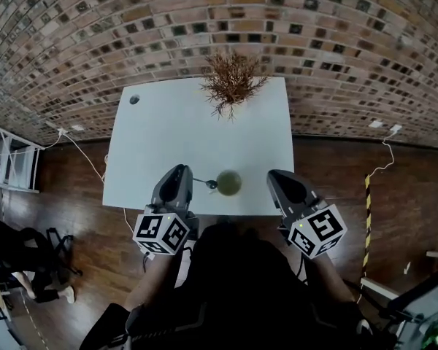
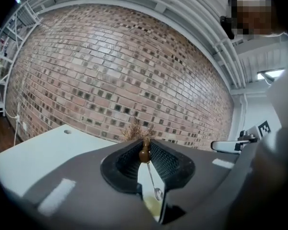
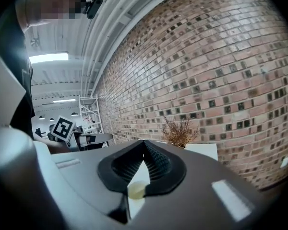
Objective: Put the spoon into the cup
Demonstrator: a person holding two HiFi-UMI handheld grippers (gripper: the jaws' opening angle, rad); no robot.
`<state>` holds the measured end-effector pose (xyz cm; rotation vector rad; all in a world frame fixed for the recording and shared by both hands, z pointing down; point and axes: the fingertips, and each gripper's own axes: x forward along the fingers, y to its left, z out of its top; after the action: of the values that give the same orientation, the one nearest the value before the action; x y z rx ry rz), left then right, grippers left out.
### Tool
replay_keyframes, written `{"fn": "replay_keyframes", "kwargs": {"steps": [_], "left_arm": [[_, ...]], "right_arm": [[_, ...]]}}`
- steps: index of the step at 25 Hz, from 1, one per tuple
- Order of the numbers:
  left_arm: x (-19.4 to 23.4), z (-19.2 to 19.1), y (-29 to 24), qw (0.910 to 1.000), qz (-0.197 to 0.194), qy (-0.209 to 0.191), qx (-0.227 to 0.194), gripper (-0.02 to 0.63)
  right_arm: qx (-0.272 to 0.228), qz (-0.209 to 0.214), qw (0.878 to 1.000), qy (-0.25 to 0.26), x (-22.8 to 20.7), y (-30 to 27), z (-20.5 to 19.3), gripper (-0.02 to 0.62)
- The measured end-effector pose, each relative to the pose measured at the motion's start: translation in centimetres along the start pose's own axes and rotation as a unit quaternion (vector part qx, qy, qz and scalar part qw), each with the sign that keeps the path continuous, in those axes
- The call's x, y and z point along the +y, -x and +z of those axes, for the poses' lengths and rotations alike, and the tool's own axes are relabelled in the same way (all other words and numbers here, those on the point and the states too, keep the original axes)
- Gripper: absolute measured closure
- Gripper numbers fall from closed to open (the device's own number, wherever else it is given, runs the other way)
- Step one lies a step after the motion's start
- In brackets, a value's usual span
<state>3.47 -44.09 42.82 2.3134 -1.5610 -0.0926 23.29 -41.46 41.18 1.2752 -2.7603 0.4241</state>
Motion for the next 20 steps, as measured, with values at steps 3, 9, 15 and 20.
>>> {"fn": "replay_keyframes", "kwargs": {"steps": [3,9,15,20], "left_arm": [[0.8,-2.1,-1.7,0.9998,-0.006,-0.002,0.021,0.565],[2.3,-6.4,-4.3,0.9979,-0.017,0.011,0.061,0.564],[2.4,-9.1,-5.7,0.9961,-0.025,0.002,0.084,0.563],[2.3,-10.5,-6.8,0.9952,-0.028,-0.011,0.093,0.564]], "right_arm": [[0.005,-0.007,1.000,-0.018,-0.7,-1.3,-0.5,0.589],[0.024,-0.011,0.999,-0.026,-0.4,-3.7,-1.5,0.589],[0.039,-0.031,0.998,-0.030,-1.8,-4.9,-3.3,0.589],[0.060,-0.039,0.997,-0.038,-3.2,-6.2,-6.3,0.589]]}}
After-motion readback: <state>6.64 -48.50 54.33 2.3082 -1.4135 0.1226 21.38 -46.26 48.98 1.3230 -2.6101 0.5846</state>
